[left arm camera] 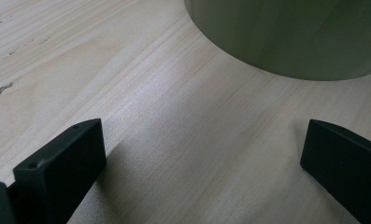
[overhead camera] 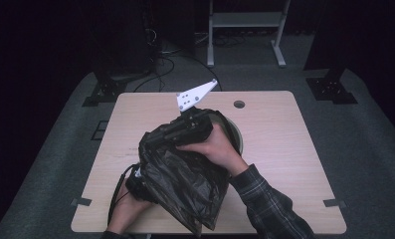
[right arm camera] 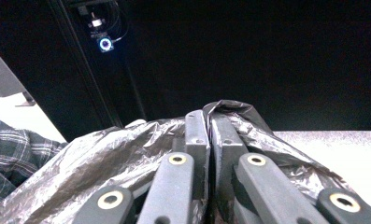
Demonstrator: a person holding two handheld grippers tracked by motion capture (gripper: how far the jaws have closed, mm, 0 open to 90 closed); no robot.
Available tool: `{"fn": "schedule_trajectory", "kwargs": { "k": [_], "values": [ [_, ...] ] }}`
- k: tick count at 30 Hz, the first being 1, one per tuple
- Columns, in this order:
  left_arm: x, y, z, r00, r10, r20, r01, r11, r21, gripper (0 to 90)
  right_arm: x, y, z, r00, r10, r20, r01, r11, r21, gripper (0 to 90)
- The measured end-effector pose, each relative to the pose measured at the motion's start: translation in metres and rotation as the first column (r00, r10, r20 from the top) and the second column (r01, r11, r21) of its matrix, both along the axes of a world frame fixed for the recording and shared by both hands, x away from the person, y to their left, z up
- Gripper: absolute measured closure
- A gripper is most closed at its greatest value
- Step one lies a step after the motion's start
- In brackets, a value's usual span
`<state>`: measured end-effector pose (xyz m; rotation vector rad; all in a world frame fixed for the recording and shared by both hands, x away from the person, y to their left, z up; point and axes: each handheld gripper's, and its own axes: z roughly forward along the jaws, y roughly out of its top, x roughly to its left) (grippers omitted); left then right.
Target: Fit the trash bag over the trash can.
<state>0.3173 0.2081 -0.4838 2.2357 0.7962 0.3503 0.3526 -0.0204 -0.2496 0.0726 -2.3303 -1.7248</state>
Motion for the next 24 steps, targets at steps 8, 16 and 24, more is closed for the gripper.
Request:
{"fn": "schedule_trajectory", "kwargs": {
  "k": [8, 16, 24],
  "values": [
    [0.0, 0.0, 0.0, 1.0, 0.0, 0.001, 0.0, 1.0, 0.0, 0.0, 0.012, -0.036, -0.011, 0.9955, -0.095, -0.009, 0.095, 0.995, -0.022, 87.0],
    [0.0, 0.0, 0.0, 1.0, 0.0, 0.001, 0.0, 1.0, 0.001, 0.0, 0.02, -0.076, -0.015, 0.9763, -0.213, 0.038, 0.216, 0.97, -0.109, 86.6],
    [0.0, 0.0, 0.0, 1.0, 0.002, 0.0, -0.002, 1.0, 0.001, 0.0, 0.029, -0.114, -0.019, 0.9411, -0.322, 0.102, 0.336, 0.923, -0.185, 86.1]
  ]
}}
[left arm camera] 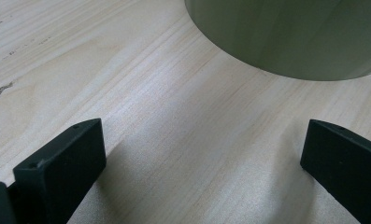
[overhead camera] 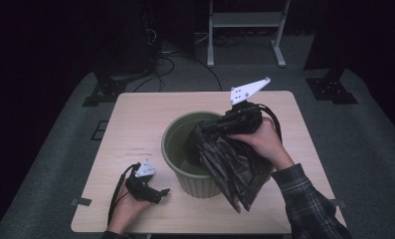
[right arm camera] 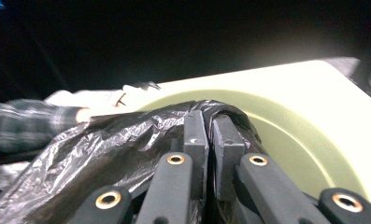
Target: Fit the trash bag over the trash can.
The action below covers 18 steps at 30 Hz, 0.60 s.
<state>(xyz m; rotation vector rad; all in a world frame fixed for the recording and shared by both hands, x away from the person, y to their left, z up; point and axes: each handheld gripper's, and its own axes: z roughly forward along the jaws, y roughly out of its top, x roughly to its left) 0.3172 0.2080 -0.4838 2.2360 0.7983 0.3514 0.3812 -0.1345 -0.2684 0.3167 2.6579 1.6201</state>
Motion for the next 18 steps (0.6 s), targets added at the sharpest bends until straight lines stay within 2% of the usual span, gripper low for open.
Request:
{"fn": "schedule_trajectory", "kwargs": {
  "k": [4, 6, 9, 13, 18],
  "values": [
    [0.0, 0.0, 0.0, 1.0, 0.0, 0.0, 0.0, 1.0, 0.0, 0.0, 0.007, -0.013, -0.005, 0.9977, -0.065, 0.02, 0.066, 0.997, -0.04, 79.3],
    [0.0, 0.0, 0.0, 1.0, 0.0, 0.0, 0.0, 1.0, 0.0, 0.0, 0.009, -0.02, -0.007, 0.995, -0.099, 0.012, 0.1, 0.995, -0.025, 67.8],
    [0.0, 0.0, 0.0, 1.0, 0.0, 0.0, 0.0, 1.0, 0.0, 0.0, 0.008, -0.032, -0.008, 0.9903, -0.136, 0.025, 0.136, 0.991, 0.0, 57.2],
    [0.0, 0.0, 0.0, 1.0, 0.0, 0.0, 0.0, 1.0, 0.0, 0.0, 0.004, -0.05, -0.012, 0.9838, -0.178, 0.023, 0.177, 0.984, 0.032, 48.9],
    [0.0, 0.0, 0.0, 1.0, 0.002, 0.0, -0.002, 1.0, 0.0, 0.0, -0.005, -0.076, -0.016, 0.9769, -0.213, 0.02, 0.211, 0.976, 0.061, 48.4]
  ]
}}
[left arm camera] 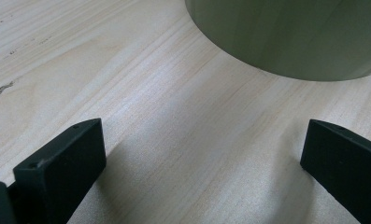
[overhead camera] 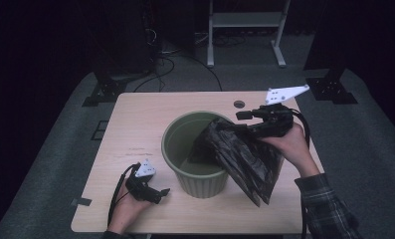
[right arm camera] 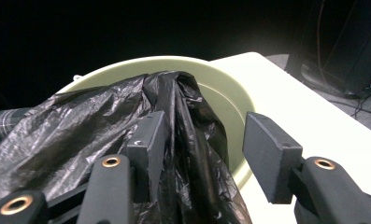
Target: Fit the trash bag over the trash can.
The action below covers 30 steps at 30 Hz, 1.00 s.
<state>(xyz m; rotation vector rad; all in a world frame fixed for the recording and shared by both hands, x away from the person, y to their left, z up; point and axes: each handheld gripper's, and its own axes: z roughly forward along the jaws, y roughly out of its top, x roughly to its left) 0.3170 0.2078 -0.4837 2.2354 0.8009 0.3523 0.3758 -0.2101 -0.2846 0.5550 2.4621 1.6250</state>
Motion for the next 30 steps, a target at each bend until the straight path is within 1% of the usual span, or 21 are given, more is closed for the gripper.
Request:
{"fn": "schedule_trajectory", "kwargs": {
  "k": [2, 3, 4, 7, 13, 16, 18, 21, 22, 23, 24, 25, 26, 27, 28, 30],
  "values": [
    [0.0, 0.0, 0.0, 1.0, 0.0, 0.0, 0.0, 1.0, 0.0, 0.0, -0.005, -0.01, -0.002, 0.9999, -0.015, 0.008, 0.015, 1.0, 0.008, 48.8],
    [0.0, 0.0, 0.0, 1.0, 0.0, 0.0, 0.0, 1.0, 0.0, 0.0, -0.005, -0.01, -0.002, 0.9999, -0.015, 0.008, 0.015, 1.0, 0.008, 48.8],
    [0.0, 0.0, 0.0, 1.0, 0.0, 0.0, 0.0, 1.0, 0.0, 0.0, -0.008, -0.02, -0.006, 0.9996, -0.026, 0.007, 0.026, 1.0, 0.014, 49.9],
    [0.0, 0.0, 0.0, 1.0, 0.0, 0.0, 0.0, 1.0, 0.0, 0.0, -0.007, -0.029, -0.013, 0.999, -0.043, -0.009, 0.043, 0.999, 0.0, 51.8],
    [0.0, 0.0, 0.0, 1.0, 0.0, 0.0, 0.0, 1.0, 0.0, 0.0, -0.004, -0.048, -0.029, 0.9956, -0.088, -0.031, 0.088, 0.996, 0.002, 55.5],
    [0.0, 0.0, 0.0, 1.0, 0.0, 0.0, 0.0, 1.0, 0.0, 0.0, -0.001, -0.051, -0.038, 0.9951, -0.085, -0.05, 0.085, 0.996, -0.002, 56.3],
    [0.0, 0.0, 0.0, 1.0, 0.001, 0.0, -0.001, 1.0, 0.0, 0.0, 0.0, -0.049, -0.042, 0.9966, -0.068, -0.046, 0.068, 0.998, -0.008, 56.3],
    [0.0, 0.0, 0.0, 1.0, 0.001, 0.0, -0.001, 1.0, 0.0, 0.0, 0.002, -0.044, -0.044, 0.9979, -0.052, -0.039, 0.052, 0.999, -0.013, 57.3],
    [0.0, 0.0, 0.0, 1.0, 0.001, 0.0, -0.001, 1.0, 0.0, 0.0, 0.002, -0.042, -0.044, 0.9981, -0.051, -0.035, 0.051, 0.999, -0.01, 63.2],
    [0.0, 0.0, 0.0, 1.0, 0.001, 0.0, -0.001, 1.0, 0.0, 0.0, 0.003, -0.041, -0.045, 0.9982, -0.05, -0.033, 0.049, 0.999, -0.009, 66.6],
    [0.0, 0.0, 0.0, 1.0, 0.001, 0.0, -0.001, 1.0, 0.0, 0.0, 0.004, -0.04, -0.045, 0.9985, -0.044, -0.034, 0.044, 0.999, -0.006, 73.6],
    [0.0, 0.0, 0.0, 1.0, 0.001, 0.0, -0.001, 1.0, 0.0, 0.0, 0.004, -0.038, -0.046, 0.9984, -0.029, -0.048, 0.029, 1.0, -0.006, 79.5],
    [0.0, 0.0, 0.0, 1.0, 0.001, 0.0, -0.001, 1.0, 0.0, 0.0, 0.005, -0.036, -0.047, 0.9984, -0.017, -0.055, 0.017, 1.0, -0.002, 83.0],
    [0.0, 0.0, 0.0, 1.0, 0.001, 0.0, -0.001, 1.0, 0.0, 0.0, 0.005, -0.035, -0.047, 0.9984, -0.009, -0.055, 0.009, 1.0, -0.003, 89.3],
    [0.0, 0.0, 0.0, 1.0, 0.001, 0.0, -0.001, 1.0, 0.0, 0.0, 0.005, -0.034, -0.047, 0.9988, -0.008, -0.049, 0.008, 1.0, -0.001, 90.0],
    [0.0, 0.0, 0.0, 1.0, 0.001, 0.0, -0.001, 1.0, 0.0, 0.0, 0.004, -0.034, -0.045, 0.9988, -0.015, -0.046, 0.016, 1.0, 0.02, 90.0]
  ]
}}
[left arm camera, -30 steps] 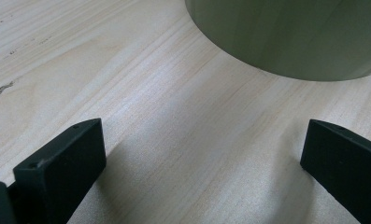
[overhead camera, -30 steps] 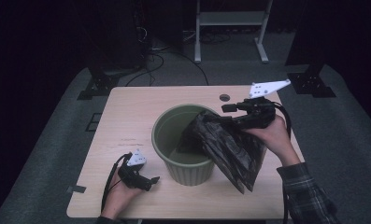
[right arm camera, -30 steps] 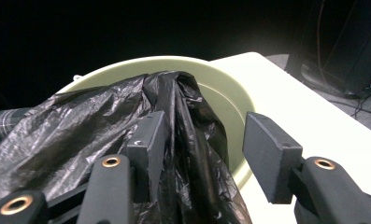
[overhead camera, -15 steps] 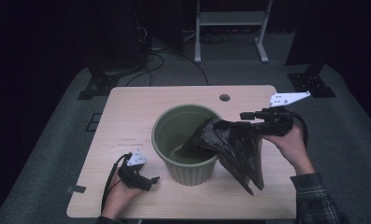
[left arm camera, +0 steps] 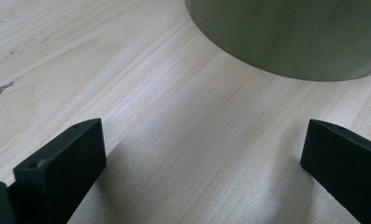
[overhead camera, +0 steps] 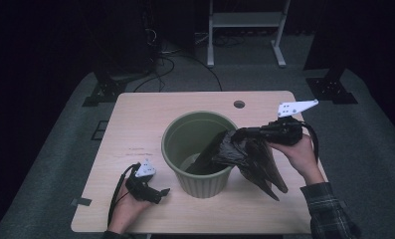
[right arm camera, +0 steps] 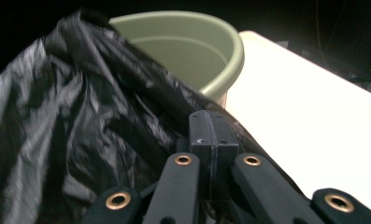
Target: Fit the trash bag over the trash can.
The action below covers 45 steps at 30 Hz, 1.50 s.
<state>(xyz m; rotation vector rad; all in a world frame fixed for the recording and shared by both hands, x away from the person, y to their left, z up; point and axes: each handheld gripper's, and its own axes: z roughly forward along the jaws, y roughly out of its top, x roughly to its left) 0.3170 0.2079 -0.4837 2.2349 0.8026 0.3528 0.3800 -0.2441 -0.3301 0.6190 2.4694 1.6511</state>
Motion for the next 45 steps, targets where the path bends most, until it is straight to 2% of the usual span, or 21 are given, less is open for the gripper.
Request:
{"fn": "schedule_trajectory", "kwargs": {
  "k": [2, 7, 9, 10, 14, 19, 23, 24, 26, 27, 29, 32, 34, 38, 41, 45],
  "values": [
    [0.0, 0.0, 0.0, 1.0, -0.001, -0.001, 0.001, 1.0, -0.001, 0.0, 0.0, -0.001, 0.004, 1.0, -0.001, 0.002, 0.0, 1.0, 0.03, 90.0],
    [0.0, 0.001, 0.0, 1.0, -0.004, -0.001, 0.004, 1.0, -0.001, 0.0, -0.001, 0.001, 0.015, 0.9998, 0.003, 0.022, -0.004, 0.998, 0.057, 88.9],
    [0.0, 0.001, 0.0, 1.0, -0.004, -0.001, 0.004, 1.0, 0.0, 0.0, -0.002, 0.0, 0.018, 0.9998, 0.012, 0.016, -0.013, 0.996, 0.09, 75.5],
    [0.0, 0.001, 0.0, 1.0, -0.004, -0.001, 0.004, 1.0, 0.0, 0.0, -0.004, -0.001, 0.02, 0.9999, 0.01, 0.01, -0.011, 0.995, 0.097, 72.4],
    [0.0, 0.001, 0.0, 1.0, -0.005, -0.001, 0.005, 1.0, 0.0, 0.0, -0.014, -0.005, 0.025, 0.9993, 0.033, 0.02, -0.034, 0.994, 0.104, 67.7],
    [0.0, 0.001, 0.0, 1.0, -0.004, -0.001, 0.004, 1.0, 0.0, 0.0, -0.031, -0.008, 0.031, 0.9959, 0.08, 0.042, -0.085, 0.988, 0.13, 60.5],
    [0.0, 0.001, 0.0, 1.0, -0.004, 0.0, 0.004, 1.0, 0.001, 0.0, -0.036, 0.002, 0.026, 0.9934, 0.108, 0.038, -0.111, 0.99, 0.085, 57.5],
    [0.0, 0.001, 0.0, 1.0, -0.004, 0.0, 0.004, 1.0, 0.0, 0.0, -0.036, 0.005, 0.025, 0.9933, 0.111, 0.033, -0.113, 0.991, 0.076, 60.4],
    [0.0, 0.001, 0.0, 1.0, -0.005, -0.001, 0.005, 1.0, 0.0, 0.0, -0.037, 0.01, 0.021, 0.9904, 0.136, 0.022, -0.137, 0.989, 0.057, 74.5],
    [0.0, 0.001, 0.0, 1.0, -0.005, -0.001, 0.005, 1.0, 0.0, 0.0, -0.038, 0.012, 0.021, 0.9898, 0.14, 0.03, -0.141, 0.989, 0.049, 81.6],
    [0.0, 0.001, 0.0, 1.0, -0.005, -0.001, 0.005, 1.0, 0.0, 0.0, -0.038, 0.016, 0.021, 0.9897, 0.138, 0.039, -0.14, 0.989, 0.043, 88.1],
    [0.0, 0.001, 0.0, 1.0, -0.004, 0.0, 0.004, 1.0, 0.0, 0.0, -0.034, 0.022, 0.023, 0.9904, 0.131, 0.043, -0.133, 0.99, 0.039, 89.7],
    [0.0, 0.001, 0.0, 1.0, -0.004, 0.0, 0.004, 1.0, 0.0, 0.0, -0.028, 0.029, 0.026, 0.9929, 0.109, 0.049, -0.109, 0.994, 0.008, 89.8],
    [0.0, 0.001, 0.0, 1.0, -0.004, 0.0, 0.004, 1.0, 0.0, 0.0, -0.013, 0.052, 0.032, 0.9939, 0.094, 0.058, -0.091, 0.995, -0.05, 89.8],
    [0.0, 0.001, 0.0, 1.0, -0.005, 0.0, 0.005, 1.0, 0.0, 0.0, -0.003, 0.073, 0.036, 0.9934, 0.096, 0.063, -0.089, 0.991, -0.097, 89.8],
    [0.0, 0.001, 0.0, 1.0, -0.006, 0.0, 0.006, 1.0, 0.001, 0.0, 0.003, 0.104, 0.038, 0.9889, 0.128, 0.075, -0.113, 0.977, -0.18, 89.8]
  ]
}}
